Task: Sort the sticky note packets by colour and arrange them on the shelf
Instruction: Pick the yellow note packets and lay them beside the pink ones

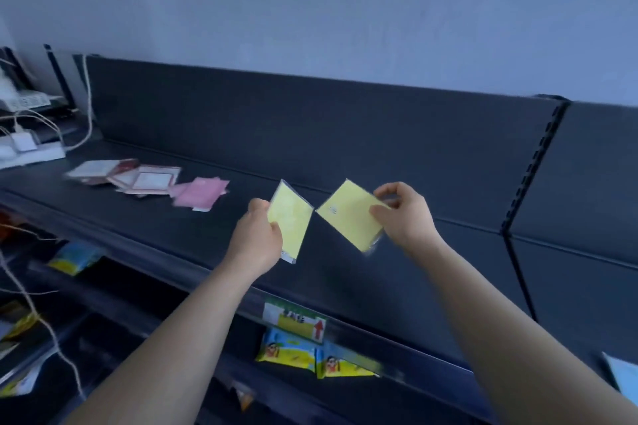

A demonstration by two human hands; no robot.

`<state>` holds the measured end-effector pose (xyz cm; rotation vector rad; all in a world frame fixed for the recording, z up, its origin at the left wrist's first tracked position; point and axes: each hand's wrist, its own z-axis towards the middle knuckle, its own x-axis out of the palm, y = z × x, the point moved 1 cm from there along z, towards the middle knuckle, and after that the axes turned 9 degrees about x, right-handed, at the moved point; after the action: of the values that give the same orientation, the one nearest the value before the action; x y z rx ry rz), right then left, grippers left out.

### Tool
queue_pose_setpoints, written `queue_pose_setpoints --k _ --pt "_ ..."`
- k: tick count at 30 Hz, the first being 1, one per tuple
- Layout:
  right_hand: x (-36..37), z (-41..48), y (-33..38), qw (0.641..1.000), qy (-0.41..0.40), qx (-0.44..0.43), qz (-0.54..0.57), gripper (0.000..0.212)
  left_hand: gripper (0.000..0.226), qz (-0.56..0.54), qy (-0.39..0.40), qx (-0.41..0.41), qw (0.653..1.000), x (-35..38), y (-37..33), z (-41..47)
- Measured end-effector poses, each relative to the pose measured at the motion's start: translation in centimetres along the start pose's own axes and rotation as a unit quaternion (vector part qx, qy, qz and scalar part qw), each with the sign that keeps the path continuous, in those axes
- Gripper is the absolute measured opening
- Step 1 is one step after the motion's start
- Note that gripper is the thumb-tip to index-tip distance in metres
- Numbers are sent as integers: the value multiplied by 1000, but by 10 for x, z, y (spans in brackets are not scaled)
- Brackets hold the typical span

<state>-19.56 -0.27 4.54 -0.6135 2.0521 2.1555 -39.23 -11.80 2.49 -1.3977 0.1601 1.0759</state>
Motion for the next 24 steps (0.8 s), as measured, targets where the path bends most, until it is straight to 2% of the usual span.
queue_pose_setpoints --k 7,14,19,24 --pt "71 14 9 996 45 48 62 10 27 -10 9 -28 1000 -30 52 30" --pt "120 45 4 993 50 64 83 5 14 36 13 -13 999 -33 84 67" --pt "150 64 0 994 40 76 62 6 15 57 17 5 998 -27 102 96" --pt "170 72 1 993 27 110 -16 12 15 81 53 28 995 -26 126 127"
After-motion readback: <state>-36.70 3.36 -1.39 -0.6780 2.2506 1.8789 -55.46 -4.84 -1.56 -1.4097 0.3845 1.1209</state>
